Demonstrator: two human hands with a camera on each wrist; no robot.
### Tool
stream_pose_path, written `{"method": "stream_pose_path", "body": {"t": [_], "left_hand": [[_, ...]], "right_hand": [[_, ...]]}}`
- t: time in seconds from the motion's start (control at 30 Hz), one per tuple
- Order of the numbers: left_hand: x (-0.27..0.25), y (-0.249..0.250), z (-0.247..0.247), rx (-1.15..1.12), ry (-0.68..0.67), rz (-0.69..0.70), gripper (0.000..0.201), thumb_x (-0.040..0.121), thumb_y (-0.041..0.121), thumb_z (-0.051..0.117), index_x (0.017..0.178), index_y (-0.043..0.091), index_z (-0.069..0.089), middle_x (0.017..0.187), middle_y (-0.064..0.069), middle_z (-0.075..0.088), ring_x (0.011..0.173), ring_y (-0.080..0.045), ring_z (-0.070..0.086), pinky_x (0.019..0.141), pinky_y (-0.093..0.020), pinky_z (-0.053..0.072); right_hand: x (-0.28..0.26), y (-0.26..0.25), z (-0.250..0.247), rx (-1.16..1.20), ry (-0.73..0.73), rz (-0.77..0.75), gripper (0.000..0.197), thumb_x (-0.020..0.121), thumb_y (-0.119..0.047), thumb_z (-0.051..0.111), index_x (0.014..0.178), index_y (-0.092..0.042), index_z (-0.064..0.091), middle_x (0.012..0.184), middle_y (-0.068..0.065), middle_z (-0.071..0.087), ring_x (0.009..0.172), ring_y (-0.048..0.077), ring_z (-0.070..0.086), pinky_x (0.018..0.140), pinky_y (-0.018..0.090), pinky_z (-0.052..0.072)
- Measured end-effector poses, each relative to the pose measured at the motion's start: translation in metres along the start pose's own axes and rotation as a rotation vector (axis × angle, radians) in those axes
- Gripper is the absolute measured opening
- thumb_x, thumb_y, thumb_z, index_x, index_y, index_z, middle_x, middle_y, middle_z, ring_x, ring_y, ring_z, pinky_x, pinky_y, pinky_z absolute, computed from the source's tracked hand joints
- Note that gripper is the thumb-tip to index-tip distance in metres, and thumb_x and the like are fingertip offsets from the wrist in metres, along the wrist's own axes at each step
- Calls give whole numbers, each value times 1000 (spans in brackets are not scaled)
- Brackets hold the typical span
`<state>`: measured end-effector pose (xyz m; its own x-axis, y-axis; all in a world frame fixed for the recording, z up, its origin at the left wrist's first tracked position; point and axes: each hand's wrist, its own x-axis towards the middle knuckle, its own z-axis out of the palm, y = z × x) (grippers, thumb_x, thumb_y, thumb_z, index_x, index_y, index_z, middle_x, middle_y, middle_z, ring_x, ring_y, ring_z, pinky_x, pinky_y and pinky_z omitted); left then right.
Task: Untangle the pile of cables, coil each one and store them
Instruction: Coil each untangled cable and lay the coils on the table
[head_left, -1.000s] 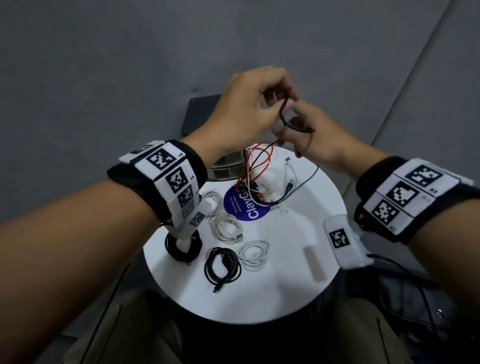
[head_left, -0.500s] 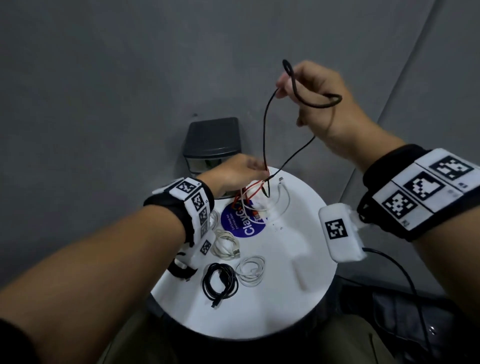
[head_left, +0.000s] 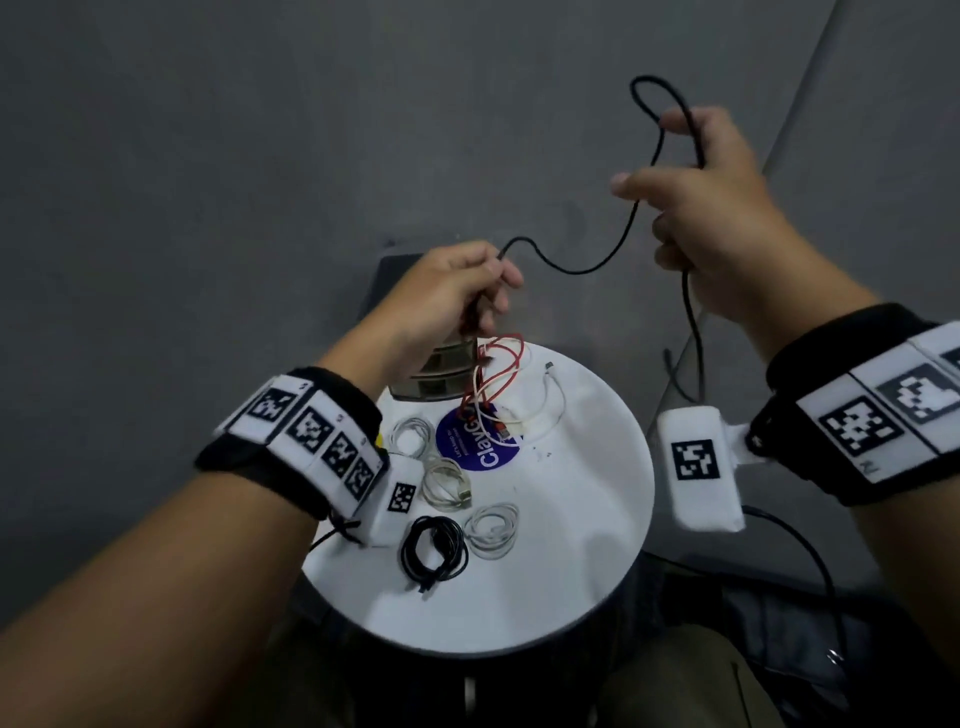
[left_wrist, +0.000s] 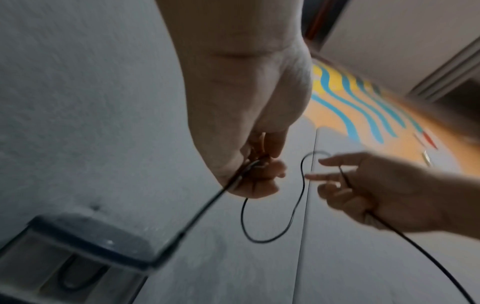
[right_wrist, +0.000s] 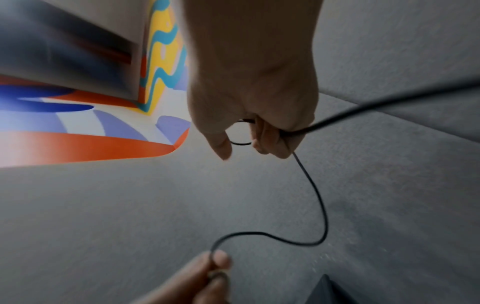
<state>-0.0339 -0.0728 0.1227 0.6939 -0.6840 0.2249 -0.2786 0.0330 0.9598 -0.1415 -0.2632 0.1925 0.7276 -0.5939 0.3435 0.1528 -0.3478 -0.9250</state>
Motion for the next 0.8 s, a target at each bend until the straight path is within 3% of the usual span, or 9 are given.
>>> {"method": "stream_pose_path", "body": {"t": [0.1,0.23,0.3,0.37,0.43,0.53,0.63,0.73,0.8], "left_hand": [[-23,16,-7,-34,22,55,27,108,13,40,95,10,64,64,1,42,48,-8,33,49,-22,32],[-56,29,-14,-80,38,63,28,106,10,39,102,7,67,58,4,30,50,-10,18,43,-20,16],[-74,30,-16,-101,14,41,31,105,8,36,113,3,66,55,3,29,48,-10,16,41,-19,16],[-93,28,-15,-114,-5,19,32,103,4,33,114,2,63,54,0,31,45,-10,18,42,-19,19],[-113,24,-13,-167,-15,-6,29,97,-2,31,100,3,59,56,-4,34,42,-11,20,44,-20,22],[-138,16,-18,-274,-20,-30,21,85,-1,32,79,7,51,59,-4,34,45,-11,20,46,-24,18],[-156,14,-28,-329,-44,-64,19,86,13,38,72,11,50,54,3,28,44,-8,15,42,-22,11],[-166,14,-36,-203,8,-76,34,96,31,46,69,13,54,50,5,24,43,-8,12,40,-21,10],[-170,14,-38,-165,18,-75,39,101,30,47,70,11,59,49,4,26,41,-8,13,40,-20,12]], "right_hand": [[-20,-6,4,32,-23,65,20,96,-44,57,111,-33,50,79,-3,43,52,9,32,43,20,26],[-58,-2,19,32,-61,159,34,106,-48,35,107,-23,57,72,0,45,48,11,33,42,17,27],[-82,5,25,47,-203,225,37,108,-45,34,100,-19,59,65,1,43,47,12,32,42,18,28],[-105,14,27,51,-430,309,39,108,-43,36,99,-13,60,64,3,42,45,14,33,42,22,38],[-126,21,27,74,-637,404,40,108,-40,37,100,-9,61,66,8,43,45,18,37,50,34,54],[-146,36,25,81,-867,528,38,109,-33,37,105,-2,59,69,15,48,50,28,52,69,51,60],[-155,56,23,-133,-1085,568,32,106,-25,46,112,3,60,83,25,60,79,38,70,83,44,53],[-151,73,18,-623,-1204,472,30,93,-33,71,113,-11,68,101,14,76,85,14,69,79,34,46],[-143,75,13,-856,-1180,397,43,82,-41,80,118,-22,67,105,3,76,92,11,69,84,35,51]]}}
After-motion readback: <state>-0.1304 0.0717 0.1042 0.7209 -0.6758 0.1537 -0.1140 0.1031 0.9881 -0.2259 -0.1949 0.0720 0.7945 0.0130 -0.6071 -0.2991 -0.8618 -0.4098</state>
